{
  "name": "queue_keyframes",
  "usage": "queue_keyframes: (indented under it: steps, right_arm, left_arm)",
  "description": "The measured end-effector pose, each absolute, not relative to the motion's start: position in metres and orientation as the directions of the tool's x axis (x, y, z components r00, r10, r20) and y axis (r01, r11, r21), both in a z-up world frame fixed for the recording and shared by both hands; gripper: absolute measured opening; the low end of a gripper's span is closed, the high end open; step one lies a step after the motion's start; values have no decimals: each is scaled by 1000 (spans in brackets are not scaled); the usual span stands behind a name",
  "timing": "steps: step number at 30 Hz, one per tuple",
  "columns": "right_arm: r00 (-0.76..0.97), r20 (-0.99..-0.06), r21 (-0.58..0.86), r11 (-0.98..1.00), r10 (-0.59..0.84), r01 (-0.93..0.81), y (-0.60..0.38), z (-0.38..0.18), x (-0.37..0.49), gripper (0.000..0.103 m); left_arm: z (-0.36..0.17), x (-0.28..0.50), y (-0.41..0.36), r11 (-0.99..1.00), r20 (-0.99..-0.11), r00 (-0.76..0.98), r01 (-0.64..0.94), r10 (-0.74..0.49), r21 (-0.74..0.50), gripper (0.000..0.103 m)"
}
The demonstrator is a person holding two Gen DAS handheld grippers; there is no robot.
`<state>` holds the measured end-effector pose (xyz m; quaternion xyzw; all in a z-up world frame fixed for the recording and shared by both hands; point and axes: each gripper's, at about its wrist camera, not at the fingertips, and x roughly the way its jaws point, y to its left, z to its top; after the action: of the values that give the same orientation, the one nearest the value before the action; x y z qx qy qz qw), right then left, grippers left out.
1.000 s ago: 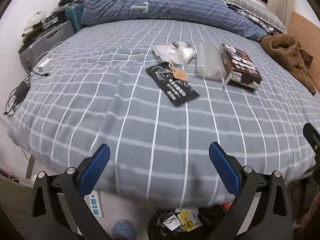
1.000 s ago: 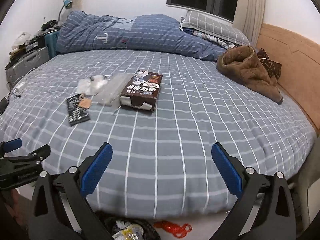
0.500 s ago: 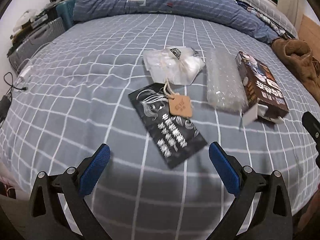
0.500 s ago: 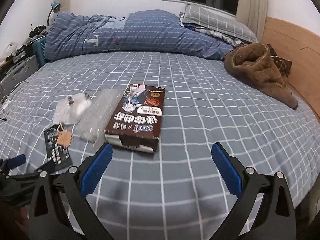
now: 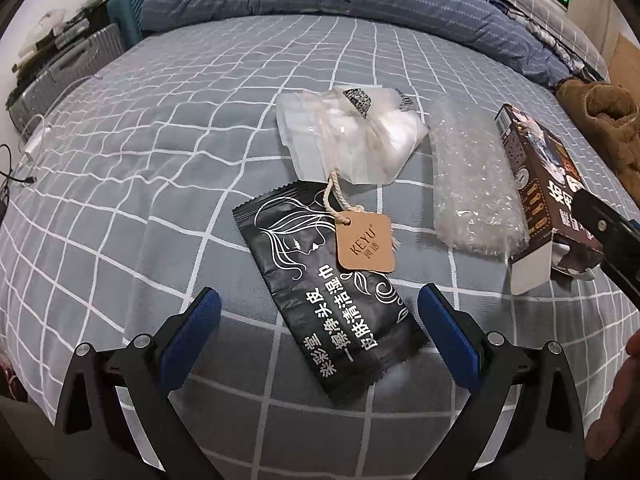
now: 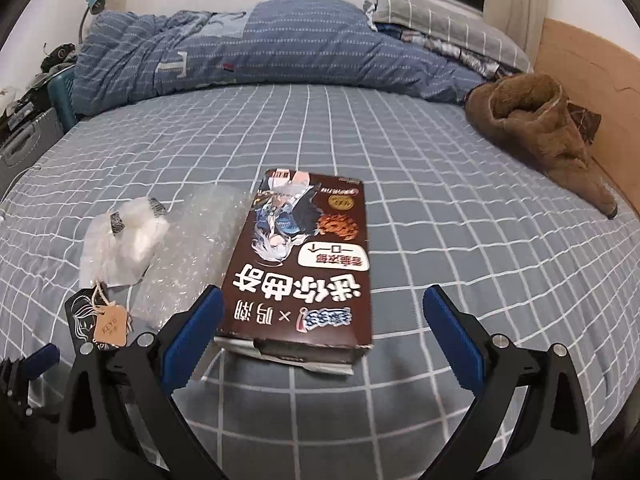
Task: Collect trash
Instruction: 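Lower the left tool onto the black packet while the right tool approaches the brown box, then close the left tool on the black packet and lift it while the right tool straddles the brown box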
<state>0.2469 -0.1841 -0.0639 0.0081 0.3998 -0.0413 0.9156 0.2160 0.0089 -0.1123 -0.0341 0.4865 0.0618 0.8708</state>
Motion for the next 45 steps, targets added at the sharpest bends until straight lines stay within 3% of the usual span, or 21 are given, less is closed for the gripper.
queue_keyframes:
  steps: [4,16,22,31,45]
  right_arm:
    - [664,-745,-10,995,-71,96,-179,-69,257,95]
    - [625,-779,1,995,-62,100,-169,-91,274,95]
    - [640,-767,21,995,-45,95,-174,-87,271,88]
    - [651,-758,18,996,-45,89,-178,-83,262,88]
    - [672,-739,-9,998,-53,68,-182,-72,240,88]
  left_arm:
    - [-115,216,1,991,-854,513,-132,89,24,94]
    - [-120,212,-1,988,-838,532,-147,121,49,53]
    - [-117,211,2,989,-829,549,-144,109,35,44]
    - [-109,202,9,992,-823,564,-126,58,-16,32]
    - [-96,191,15,995,-819,574,-74,-8,-61,28]
